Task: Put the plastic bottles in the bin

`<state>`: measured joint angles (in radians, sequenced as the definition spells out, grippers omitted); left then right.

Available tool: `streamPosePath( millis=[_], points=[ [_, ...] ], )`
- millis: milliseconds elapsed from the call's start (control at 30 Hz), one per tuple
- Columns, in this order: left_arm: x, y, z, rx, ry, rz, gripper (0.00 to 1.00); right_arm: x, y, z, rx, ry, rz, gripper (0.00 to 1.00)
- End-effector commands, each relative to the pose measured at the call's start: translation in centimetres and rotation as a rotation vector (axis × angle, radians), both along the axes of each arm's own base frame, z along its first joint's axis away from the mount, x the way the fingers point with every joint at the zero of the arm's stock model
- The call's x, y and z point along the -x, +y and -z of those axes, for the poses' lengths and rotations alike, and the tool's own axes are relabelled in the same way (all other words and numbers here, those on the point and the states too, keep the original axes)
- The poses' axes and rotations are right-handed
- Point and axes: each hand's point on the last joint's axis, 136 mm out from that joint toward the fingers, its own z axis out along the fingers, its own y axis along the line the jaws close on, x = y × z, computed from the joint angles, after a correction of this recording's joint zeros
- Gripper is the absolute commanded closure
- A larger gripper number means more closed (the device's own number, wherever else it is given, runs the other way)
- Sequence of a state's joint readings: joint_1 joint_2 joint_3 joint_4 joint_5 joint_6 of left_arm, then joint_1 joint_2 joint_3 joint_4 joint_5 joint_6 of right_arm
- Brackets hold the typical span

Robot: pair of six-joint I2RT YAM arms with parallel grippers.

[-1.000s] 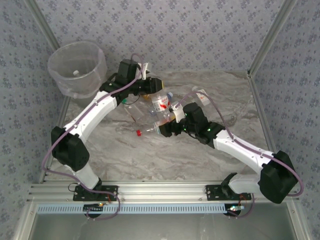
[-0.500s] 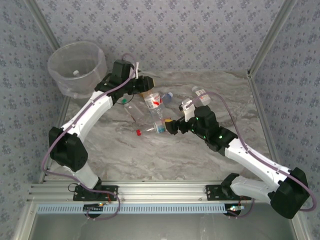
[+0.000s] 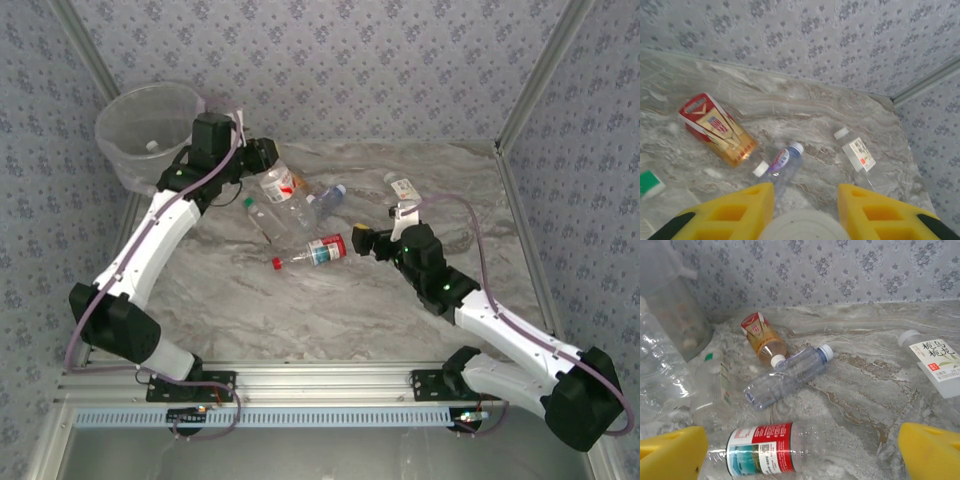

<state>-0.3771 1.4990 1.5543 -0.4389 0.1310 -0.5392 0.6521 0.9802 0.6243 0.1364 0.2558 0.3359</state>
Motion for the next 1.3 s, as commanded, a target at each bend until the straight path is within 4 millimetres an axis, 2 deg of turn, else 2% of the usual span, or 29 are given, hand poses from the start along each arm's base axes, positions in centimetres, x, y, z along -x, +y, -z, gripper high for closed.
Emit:
streamPosePath(
  millis=[0,300,433,667,833,1000,1133,1267],
  points=[
    [0.0,2.5,-3.5,-0.020,-0.108,-0.087,1.00,-0.4,-1.1,-1.4,-0.100,-0.021,0.073,0.00],
    [-0.5,6.8,-8.7,0.023,-0.263,-0.199,1.00,-0.3,-2.0,-0.5,-0.044,0.043,0.097,0.00],
    [-1.1,9.7,-11.1,0.036,-0.342,-0.292,1.00,-0.3,-2.2,-0.6,-0.038,0.032,0.104,0.00],
    [-3.0,12.6,-14.1,0.079,-0.435,-0.329,1.00,-0.2,-2.3,-0.6,-0.023,0.029,0.103,0.00],
    [-4.2,14.6,-16.1,0.047,-0.502,-0.379,1.00,0.0,-1.9,-0.5,0.001,0.015,0.065,0.00],
    [-5.6,18.4,-17.1,-0.026,-0.539,-0.525,1.00,0.2,-1.6,-0.7,0.003,0.008,0.041,0.00],
    [-6.8,21.6,-16.8,-0.055,-0.519,-0.628,1.00,0.3,-1.6,-0.6,0.009,0.016,0.033,0.00],
    [-8.2,23.5,-16.3,-0.102,-0.498,-0.679,1.00,0.4,-1.4,-0.7,0.007,0.015,0.021,0.00]
  ],
)
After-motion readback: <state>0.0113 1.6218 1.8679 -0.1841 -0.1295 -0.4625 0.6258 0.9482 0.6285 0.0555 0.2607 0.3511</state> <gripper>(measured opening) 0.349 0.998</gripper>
